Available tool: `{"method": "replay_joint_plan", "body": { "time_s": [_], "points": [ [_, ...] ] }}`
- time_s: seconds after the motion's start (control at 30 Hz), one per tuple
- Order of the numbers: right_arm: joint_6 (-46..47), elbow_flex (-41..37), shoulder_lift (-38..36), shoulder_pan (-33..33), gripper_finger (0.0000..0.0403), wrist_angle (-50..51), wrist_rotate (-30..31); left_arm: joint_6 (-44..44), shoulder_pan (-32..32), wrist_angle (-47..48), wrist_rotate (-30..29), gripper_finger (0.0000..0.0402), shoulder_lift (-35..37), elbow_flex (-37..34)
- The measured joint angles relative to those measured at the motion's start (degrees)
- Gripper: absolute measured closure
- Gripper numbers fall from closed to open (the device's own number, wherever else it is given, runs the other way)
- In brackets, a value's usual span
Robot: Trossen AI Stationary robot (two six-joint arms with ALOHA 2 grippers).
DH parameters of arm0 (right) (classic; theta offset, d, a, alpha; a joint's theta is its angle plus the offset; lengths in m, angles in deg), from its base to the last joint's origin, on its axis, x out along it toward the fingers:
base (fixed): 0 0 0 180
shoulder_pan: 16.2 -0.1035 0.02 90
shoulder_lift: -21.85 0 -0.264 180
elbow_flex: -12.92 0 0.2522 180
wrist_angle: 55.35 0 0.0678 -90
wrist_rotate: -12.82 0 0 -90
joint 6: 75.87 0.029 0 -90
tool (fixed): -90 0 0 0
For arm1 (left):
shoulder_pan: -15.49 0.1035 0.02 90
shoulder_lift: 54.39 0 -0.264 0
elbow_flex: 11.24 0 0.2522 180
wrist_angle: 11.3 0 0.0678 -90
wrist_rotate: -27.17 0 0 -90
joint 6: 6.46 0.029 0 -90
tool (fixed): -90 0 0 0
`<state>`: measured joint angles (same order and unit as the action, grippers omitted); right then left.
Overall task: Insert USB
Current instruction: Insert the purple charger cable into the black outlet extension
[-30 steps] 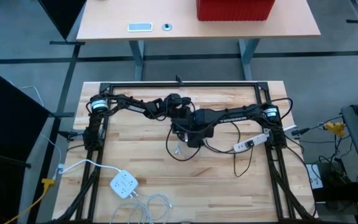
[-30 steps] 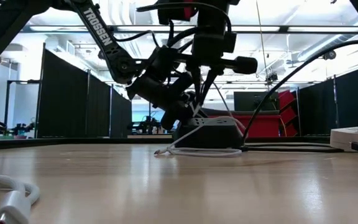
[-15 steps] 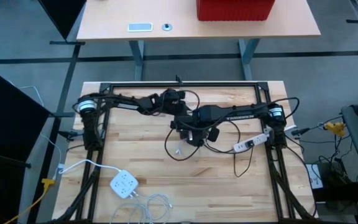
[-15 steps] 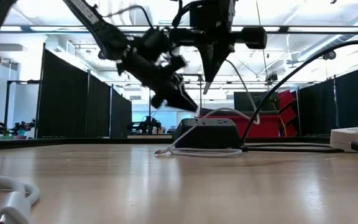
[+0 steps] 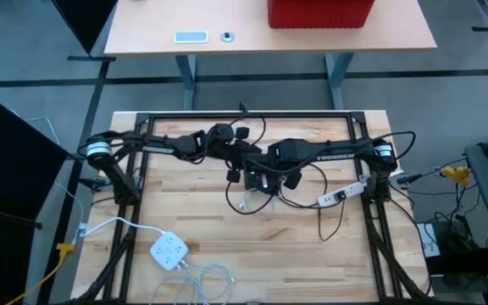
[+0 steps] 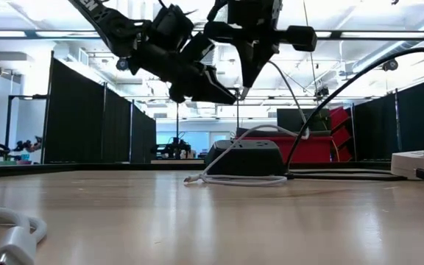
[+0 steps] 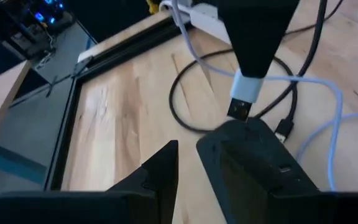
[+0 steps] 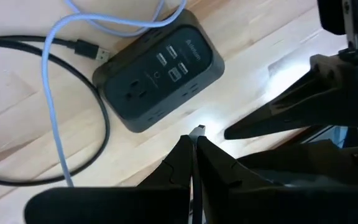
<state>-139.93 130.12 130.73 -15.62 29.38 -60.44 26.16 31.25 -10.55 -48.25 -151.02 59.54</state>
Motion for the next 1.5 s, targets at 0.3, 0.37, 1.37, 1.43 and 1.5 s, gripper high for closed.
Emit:
{"method": "replay_joint_plan", "body": {
  "time_s": [0.3,0.37,1.37,1.43,1.5],
  "points": [
    [-1.61,0.00,-0.13,-0.04,0.0403,-2.38,1.34,-1.08,-0.12,-3.84,3.50,0.0297,-0.74,-0.09],
    [-1.65,0.00,-0.13,-0.04,0.0403,-3.47,1.36,-1.72,-0.12,-4.69,4.83,0.0297,-0.74,-0.12],
    [-1.80,-1.85,-0.96,-2.07,0.0403,-3.97,-2.83,-0.09,2.96,1.10,6.77,0.0297,-0.56,-2.17],
    [-3.46,-3.48,-0.96,-2.35,0.0403,-4.46,-2.82,-0.09,3.55,1.24,8.93,0.0297,-0.56,-3.48],
    [-6.63,-5.82,-0.98,-2.93,0.0403,-6.40,-2.28,-0.08,4.11,1.17,9.40,0.0297,-0.56,-4.73]
  ]
}}
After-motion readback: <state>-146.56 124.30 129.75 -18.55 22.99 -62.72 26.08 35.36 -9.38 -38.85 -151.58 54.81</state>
